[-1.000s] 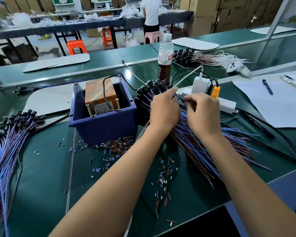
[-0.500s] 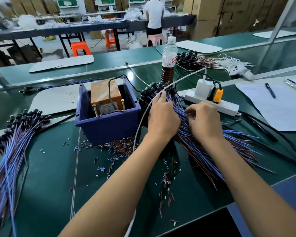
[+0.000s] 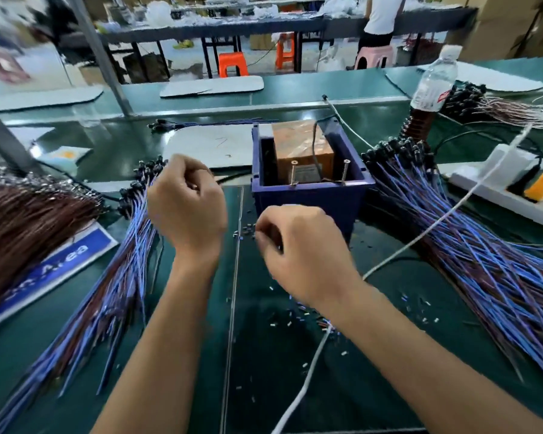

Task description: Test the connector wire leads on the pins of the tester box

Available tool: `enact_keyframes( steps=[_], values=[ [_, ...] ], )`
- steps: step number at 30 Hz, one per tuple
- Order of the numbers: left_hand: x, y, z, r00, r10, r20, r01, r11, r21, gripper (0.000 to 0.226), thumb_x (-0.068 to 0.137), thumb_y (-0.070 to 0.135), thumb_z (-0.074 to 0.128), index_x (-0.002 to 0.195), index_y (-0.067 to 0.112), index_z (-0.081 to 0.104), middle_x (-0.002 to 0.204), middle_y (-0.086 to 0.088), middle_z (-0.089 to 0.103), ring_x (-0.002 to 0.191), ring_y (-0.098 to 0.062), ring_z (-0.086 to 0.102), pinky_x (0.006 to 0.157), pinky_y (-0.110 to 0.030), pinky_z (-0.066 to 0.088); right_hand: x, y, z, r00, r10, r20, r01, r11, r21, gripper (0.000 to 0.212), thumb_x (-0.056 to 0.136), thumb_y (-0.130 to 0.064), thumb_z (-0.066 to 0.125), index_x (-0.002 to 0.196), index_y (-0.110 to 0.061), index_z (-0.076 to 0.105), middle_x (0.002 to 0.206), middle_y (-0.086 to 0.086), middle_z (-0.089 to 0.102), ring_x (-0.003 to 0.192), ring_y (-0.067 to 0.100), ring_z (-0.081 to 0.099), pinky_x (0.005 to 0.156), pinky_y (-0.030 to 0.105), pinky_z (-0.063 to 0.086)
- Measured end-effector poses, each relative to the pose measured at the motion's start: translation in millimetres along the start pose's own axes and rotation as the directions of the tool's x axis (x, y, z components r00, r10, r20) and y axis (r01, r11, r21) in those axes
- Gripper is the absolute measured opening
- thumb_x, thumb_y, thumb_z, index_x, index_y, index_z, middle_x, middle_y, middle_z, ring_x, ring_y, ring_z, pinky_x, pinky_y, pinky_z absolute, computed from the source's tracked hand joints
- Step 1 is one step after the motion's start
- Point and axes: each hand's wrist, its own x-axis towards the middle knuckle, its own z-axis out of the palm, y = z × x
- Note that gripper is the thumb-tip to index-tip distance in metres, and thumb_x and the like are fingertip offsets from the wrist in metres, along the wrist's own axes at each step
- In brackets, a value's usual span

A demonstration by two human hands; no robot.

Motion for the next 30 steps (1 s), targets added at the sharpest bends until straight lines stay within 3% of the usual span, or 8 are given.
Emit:
enact_keyframes(
  steps=[1, 3, 6, 11, 17, 22, 27, 30],
  values=[
    [9, -19, -1, 0.997, -0.055, 0.062, 0.04, 0.973, 0.225, 0.023, 0.083, 0.015, 0.051, 0.087, 0.013, 0.073, 0.083, -0.009, 0.072, 0.084, -0.031, 0.063, 0.068, -0.033, 0.037, 6, -7, 15, 0.988, 0.025, 0.149, -0.023, 1.0, -0.019, 0.008, 0.095, -0.025, 0.067, 0.095, -0.018, 0.071, 0.09, 0.003, 0.072, 0.083, 0.03, 0.068, 0.071, 0.039, 0.056],
    [23, -56, -8, 0.956, -0.184, 0.228, 0.009, 0.795, 0.607, 0.025, 0.087, 0.022, 0.056, 0.105, 0.016, 0.072, 0.11, -0.017, 0.068, 0.112, -0.039, 0.055, 0.086, -0.038, 0.034, 21, -21, 45, 0.919, 0.07, 0.389, -0.041, 0.996, -0.081, 0.013, 0.097, -0.029, 0.064, 0.101, -0.017, 0.067, 0.099, 0.012, 0.07, 0.093, 0.039, 0.067, 0.074, 0.036, 0.053],
    [32, -86, -16, 0.878, -0.398, 0.266, 0.012, 0.574, 0.819, 0.033, 0.083, 0.023, 0.064, 0.115, 0.016, 0.065, 0.128, -0.024, 0.054, 0.124, -0.041, 0.044, 0.101, -0.044, 0.033, 46, -32, 77, 0.814, 0.107, 0.57, 0.013, 0.979, -0.201, 0.026, 0.101, -0.034, 0.059, 0.115, -0.012, 0.06, 0.117, 0.021, 0.066, 0.112, 0.041, 0.063, 0.084, 0.041, 0.051],
    [39, -104, -21, 0.856, -0.459, 0.239, 0.075, 0.566, 0.821, 0.028, 0.086, 0.017, 0.063, 0.111, 0.024, 0.071, 0.131, -0.014, 0.055, 0.125, -0.037, 0.042, 0.097, -0.042, 0.039, 74, -34, 93, 0.742, 0.118, 0.66, 0.107, 0.951, -0.291, 0.029, 0.102, -0.044, 0.057, 0.097, -0.015, 0.058, 0.116, 0.02, 0.068, 0.11, 0.04, 0.064, 0.078, 0.036, 0.045],
    [35, -101, -27, 0.946, -0.299, 0.125, 0.176, 0.797, 0.578, 0.025, 0.081, -0.005, 0.056, 0.097, 0.012, 0.065, 0.098, -0.012, 0.07, 0.098, -0.039, 0.058, 0.073, -0.039, 0.041, 70, -27, 94, 0.747, 0.165, 0.644, 0.03, 0.959, -0.281, 0.034, 0.1, -0.048, 0.057, 0.096, -0.015, 0.063, 0.102, 0.012, 0.069, 0.099, 0.037, 0.064, 0.088, 0.042, 0.057],
    [33, -105, -29, 0.923, -0.364, 0.124, 0.192, 0.717, 0.67, 0.031, 0.088, 0.007, 0.066, 0.118, 0.006, 0.06, 0.125, -0.022, 0.059, 0.117, -0.041, 0.052, 0.095, -0.044, 0.043, 66, -25, 90, 0.743, 0.173, 0.647, 0.004, 0.965, -0.263, 0.036, 0.1, -0.05, 0.058, 0.1, -0.015, 0.065, 0.104, 0.011, 0.07, 0.101, 0.036, 0.063, 0.09, 0.042, 0.056],
    [36, -107, -29, 0.926, -0.361, 0.111, 0.215, 0.747, 0.629, 0.006, 0.091, 0.011, 0.07, 0.094, 0.015, 0.072, 0.108, -0.011, 0.07, 0.101, -0.035, 0.063, 0.07, -0.038, 0.042, 65, -23, 86, 0.736, 0.175, 0.654, -0.024, 0.972, -0.233, 0.034, 0.099, -0.048, 0.059, 0.098, -0.015, 0.069, 0.101, 0.01, 0.07, 0.098, 0.036, 0.063, 0.088, 0.04, 0.057],
    [37, -106, -29, 0.917, -0.389, 0.092, 0.255, 0.747, 0.614, 0.008, 0.09, 0.01, 0.071, 0.09, 0.017, 0.075, 0.101, -0.01, 0.073, 0.095, -0.035, 0.067, 0.068, -0.037, 0.045, 65, -22, 83, 0.734, 0.178, 0.655, -0.047, 0.976, -0.212, 0.033, 0.1, -0.046, 0.06, 0.098, -0.015, 0.07, 0.099, 0.01, 0.07, 0.095, 0.035, 0.064, 0.084, 0.038, 0.058]
  ],
)
